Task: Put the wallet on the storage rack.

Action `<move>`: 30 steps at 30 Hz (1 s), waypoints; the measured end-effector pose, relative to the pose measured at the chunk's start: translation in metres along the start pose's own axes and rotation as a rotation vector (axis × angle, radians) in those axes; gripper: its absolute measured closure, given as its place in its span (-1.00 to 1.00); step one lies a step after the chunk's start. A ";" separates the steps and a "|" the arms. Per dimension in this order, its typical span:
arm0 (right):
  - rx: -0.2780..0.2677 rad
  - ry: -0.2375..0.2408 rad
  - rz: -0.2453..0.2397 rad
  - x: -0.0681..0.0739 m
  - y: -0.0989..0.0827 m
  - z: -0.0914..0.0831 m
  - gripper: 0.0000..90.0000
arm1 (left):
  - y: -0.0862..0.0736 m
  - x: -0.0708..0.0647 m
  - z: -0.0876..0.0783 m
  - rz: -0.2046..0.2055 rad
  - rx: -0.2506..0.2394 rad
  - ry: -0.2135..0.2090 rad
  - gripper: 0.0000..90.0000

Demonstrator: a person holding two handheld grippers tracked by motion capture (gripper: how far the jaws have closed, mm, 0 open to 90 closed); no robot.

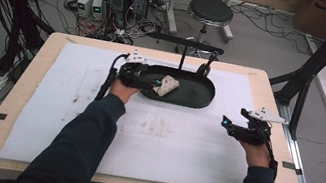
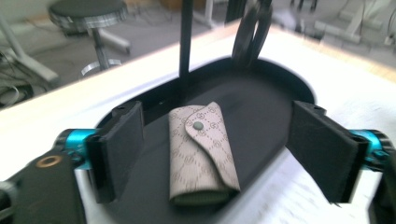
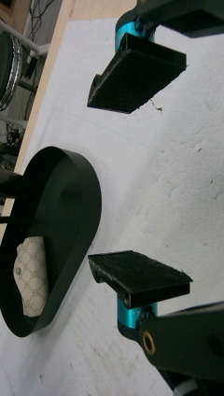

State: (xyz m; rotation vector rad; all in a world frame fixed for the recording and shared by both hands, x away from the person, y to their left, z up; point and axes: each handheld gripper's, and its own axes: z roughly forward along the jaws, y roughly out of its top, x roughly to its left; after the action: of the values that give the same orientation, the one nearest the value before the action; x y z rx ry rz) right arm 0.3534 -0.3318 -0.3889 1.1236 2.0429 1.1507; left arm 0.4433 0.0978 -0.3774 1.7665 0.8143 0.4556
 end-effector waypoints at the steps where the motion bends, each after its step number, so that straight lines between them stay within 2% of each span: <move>1: 0.003 0.004 0.000 0.000 0.000 0.000 -0.52 | -0.003 0.000 -0.011 -0.006 -0.022 0.006 -0.57; 4: 0.004 0.013 -0.017 0.003 0.000 0.000 -0.52 | -0.012 0.003 -0.036 -0.016 -0.059 0.030 -0.57; 5: 0.003 0.016 -0.019 0.004 0.000 0.000 -0.52 | -0.017 0.005 -0.051 -0.015 -0.075 0.052 -0.57; 6: -0.002 0.022 -0.033 0.005 -0.001 0.000 -0.52 | -0.020 0.006 -0.060 -0.005 -0.092 0.072 -0.58; 9: -0.001 0.026 -0.052 0.007 -0.001 0.001 -0.52 | -0.031 0.011 -0.086 -0.010 -0.141 0.108 -0.57; 13: -0.008 0.033 -0.066 0.008 -0.001 0.000 -0.52 | -0.047 0.016 -0.110 -0.014 -0.155 0.158 -0.57; 20: -0.010 0.030 -0.083 0.011 0.000 0.000 -0.52 | -0.069 0.020 -0.138 -0.053 -0.144 0.203 -0.59; 25: -0.005 0.019 -0.082 0.012 0.000 0.000 -0.52 | -0.076 0.017 -0.153 -0.042 -0.154 0.220 -0.59; 30: -0.011 0.008 -0.074 0.012 -0.001 -0.001 -0.52 | -0.082 0.017 -0.158 -0.042 -0.147 0.219 -0.58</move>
State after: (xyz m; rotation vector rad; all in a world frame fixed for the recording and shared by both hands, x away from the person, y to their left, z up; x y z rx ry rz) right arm 0.3460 -0.3227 -0.3896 1.0311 2.0642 1.1300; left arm 0.3267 0.2314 -0.4022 1.5788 0.9444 0.6727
